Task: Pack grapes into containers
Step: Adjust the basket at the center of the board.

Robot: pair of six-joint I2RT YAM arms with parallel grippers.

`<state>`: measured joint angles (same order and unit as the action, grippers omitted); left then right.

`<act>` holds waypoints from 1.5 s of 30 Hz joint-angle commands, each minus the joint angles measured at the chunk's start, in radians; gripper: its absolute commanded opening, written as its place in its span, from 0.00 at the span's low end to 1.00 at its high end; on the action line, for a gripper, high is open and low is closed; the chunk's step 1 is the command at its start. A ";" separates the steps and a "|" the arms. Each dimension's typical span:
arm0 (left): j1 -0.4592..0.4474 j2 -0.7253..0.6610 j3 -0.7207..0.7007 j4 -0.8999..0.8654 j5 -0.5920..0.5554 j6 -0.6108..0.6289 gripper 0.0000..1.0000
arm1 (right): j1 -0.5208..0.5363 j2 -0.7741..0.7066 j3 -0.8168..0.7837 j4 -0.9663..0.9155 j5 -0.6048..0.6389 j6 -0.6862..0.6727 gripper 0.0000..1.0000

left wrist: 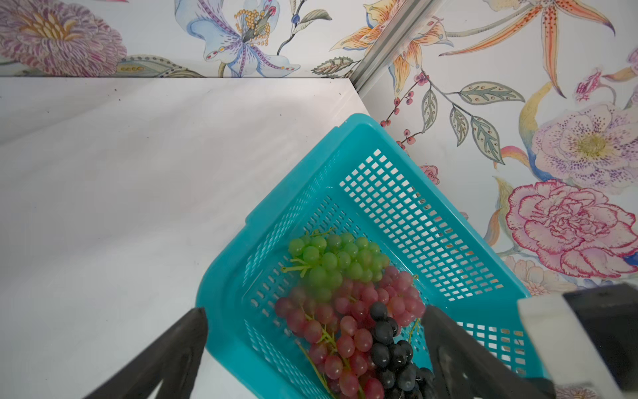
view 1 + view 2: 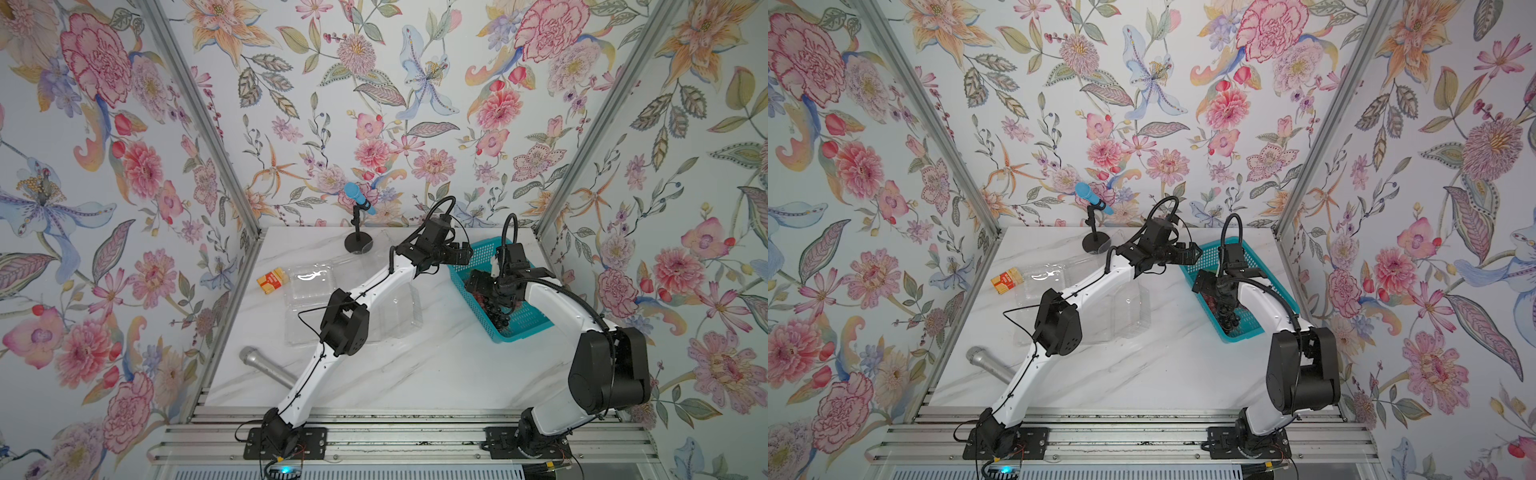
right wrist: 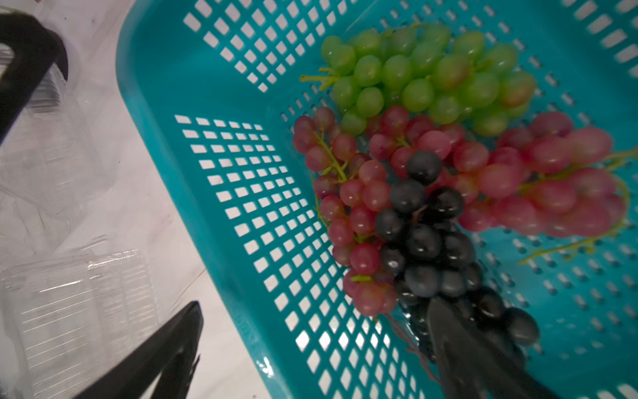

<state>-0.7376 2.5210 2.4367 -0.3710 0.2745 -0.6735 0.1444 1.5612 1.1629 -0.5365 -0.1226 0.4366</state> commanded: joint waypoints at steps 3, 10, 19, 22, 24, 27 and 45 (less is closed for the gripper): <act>0.025 -0.141 0.015 -0.083 -0.071 0.148 1.00 | 0.016 -0.089 0.000 -0.031 -0.035 -0.110 1.00; 0.103 -0.354 -0.187 -0.082 -0.144 0.164 1.00 | 0.118 0.014 0.062 -0.031 -0.023 -0.184 1.00; 0.127 -0.737 -0.786 0.115 -0.158 0.160 1.00 | 0.186 0.225 0.202 -0.042 0.141 -0.194 0.95; 0.127 -0.834 -0.957 0.182 -0.151 0.127 1.00 | 0.198 0.301 0.264 -0.055 0.184 -0.143 0.91; 0.127 -0.877 -1.051 0.222 -0.134 0.104 1.00 | 0.196 0.337 0.298 -0.054 0.214 -0.100 0.88; 0.126 -0.910 -1.127 0.253 -0.124 0.090 1.00 | 0.186 0.378 0.357 -0.054 0.251 -0.045 0.83; 0.077 -0.822 -1.003 0.215 -0.158 0.151 1.00 | 0.016 0.436 0.529 -0.053 0.026 0.007 0.96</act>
<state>-0.6491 1.6756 1.3891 -0.1448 0.1329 -0.5560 0.1864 2.0293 1.6825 -0.5720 -0.0124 0.4656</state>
